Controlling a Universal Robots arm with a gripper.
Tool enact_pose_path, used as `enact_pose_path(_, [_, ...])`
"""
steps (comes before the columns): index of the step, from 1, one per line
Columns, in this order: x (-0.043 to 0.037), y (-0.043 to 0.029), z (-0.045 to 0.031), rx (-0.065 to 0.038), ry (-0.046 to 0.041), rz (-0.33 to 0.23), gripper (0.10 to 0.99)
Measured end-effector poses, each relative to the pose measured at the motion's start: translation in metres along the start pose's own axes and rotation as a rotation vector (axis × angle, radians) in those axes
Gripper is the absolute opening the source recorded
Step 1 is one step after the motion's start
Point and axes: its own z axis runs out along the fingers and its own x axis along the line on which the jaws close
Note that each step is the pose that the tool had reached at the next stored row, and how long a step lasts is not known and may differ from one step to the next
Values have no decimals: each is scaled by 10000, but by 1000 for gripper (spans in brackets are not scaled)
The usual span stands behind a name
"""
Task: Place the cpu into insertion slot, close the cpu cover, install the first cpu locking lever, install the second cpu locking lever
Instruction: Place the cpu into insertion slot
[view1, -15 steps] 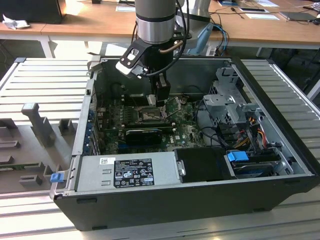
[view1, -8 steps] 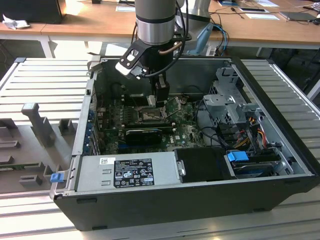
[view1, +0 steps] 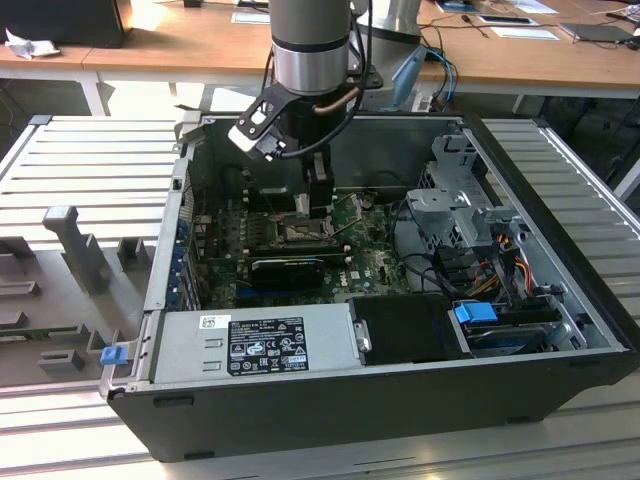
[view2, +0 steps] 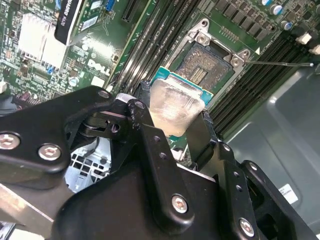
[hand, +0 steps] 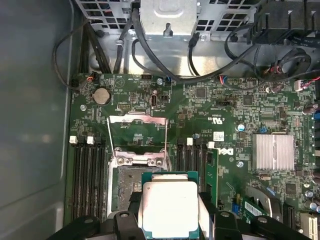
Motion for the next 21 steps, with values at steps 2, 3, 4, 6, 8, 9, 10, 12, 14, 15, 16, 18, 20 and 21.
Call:
enact_pose_path(2, [5, -3, 41, 0, -2, 23, 529])
enact_pose_path(3, [7, -5, 60, -1, -10, 107, 529])
enact_pose_path(4, [6, -7, 86, -4, -28, 313, 529])
enact_pose_path(6, [17, -12, 134, -8, -47, 523, 529])
enact_pose_path(8, [18, -15, 170, -10, -46, 521, 529])
enact_pose_path(9, [18, -16, 181, -9, -51, 520, 529])
enact_pose_path(10, [18, -22, 192, -9, -53, 523, 529])
enact_pose_path(12, [17, -28, 215, -9, -52, 521, 529])
enact_pose_path(14, [17, -29, 221, -10, -53, 515, 529])
enact_pose_path(15, [17, -30, 222, -10, -52, 511, 529])
enact_pose_path(16, [17, -30, 223, -11, -51, 511, 529])
enact_pose_path(18, [17, -30, 224, -12, -50, 511, 529])
enact_pose_path(20, [19, -30, 228, -13, -48, 511, 529])
enact_pose_path(21, [28, -31, 231, -13, -49, 514, 529])
